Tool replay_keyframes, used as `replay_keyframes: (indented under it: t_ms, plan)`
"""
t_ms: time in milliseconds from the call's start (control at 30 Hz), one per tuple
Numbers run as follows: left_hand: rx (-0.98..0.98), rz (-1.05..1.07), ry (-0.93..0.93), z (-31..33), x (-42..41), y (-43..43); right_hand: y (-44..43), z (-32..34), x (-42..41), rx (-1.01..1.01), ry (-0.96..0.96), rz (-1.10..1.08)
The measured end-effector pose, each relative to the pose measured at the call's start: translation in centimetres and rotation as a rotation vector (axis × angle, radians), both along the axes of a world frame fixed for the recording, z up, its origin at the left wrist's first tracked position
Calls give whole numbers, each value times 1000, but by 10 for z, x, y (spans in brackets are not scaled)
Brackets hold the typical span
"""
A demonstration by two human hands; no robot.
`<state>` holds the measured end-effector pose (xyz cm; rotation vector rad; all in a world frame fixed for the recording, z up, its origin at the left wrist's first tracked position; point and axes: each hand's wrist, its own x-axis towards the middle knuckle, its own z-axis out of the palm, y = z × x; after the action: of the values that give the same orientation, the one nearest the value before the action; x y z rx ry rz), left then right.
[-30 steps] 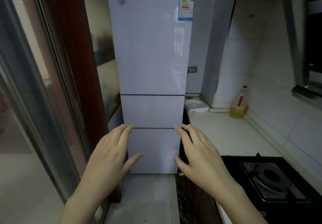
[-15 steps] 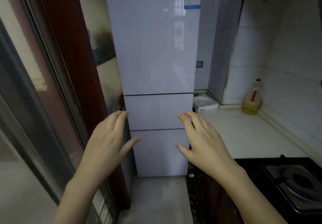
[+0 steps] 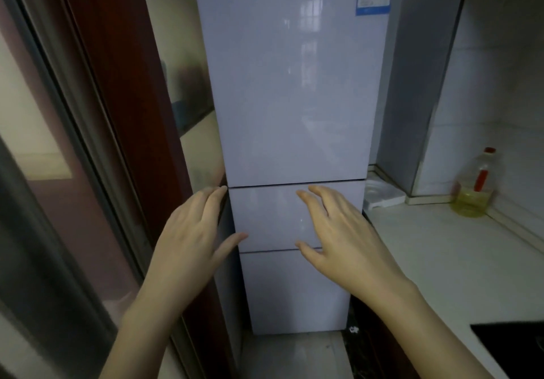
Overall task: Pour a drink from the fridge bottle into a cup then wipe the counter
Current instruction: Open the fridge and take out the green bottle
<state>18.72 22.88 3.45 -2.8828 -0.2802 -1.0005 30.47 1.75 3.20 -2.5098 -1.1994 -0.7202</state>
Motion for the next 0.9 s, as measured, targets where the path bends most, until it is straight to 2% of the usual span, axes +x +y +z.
replay_keyframes:
  t_ms: [500,733,900]
  plan:
    - [-70,-48,9,-1,106,106,95,2,106,51,9,-69]
    - [-143,-37,-47,9,181,147,148,19,187,94,-43,3]
    - [-268,12,-98,28,252,179,204,41,259,99,-70,65]
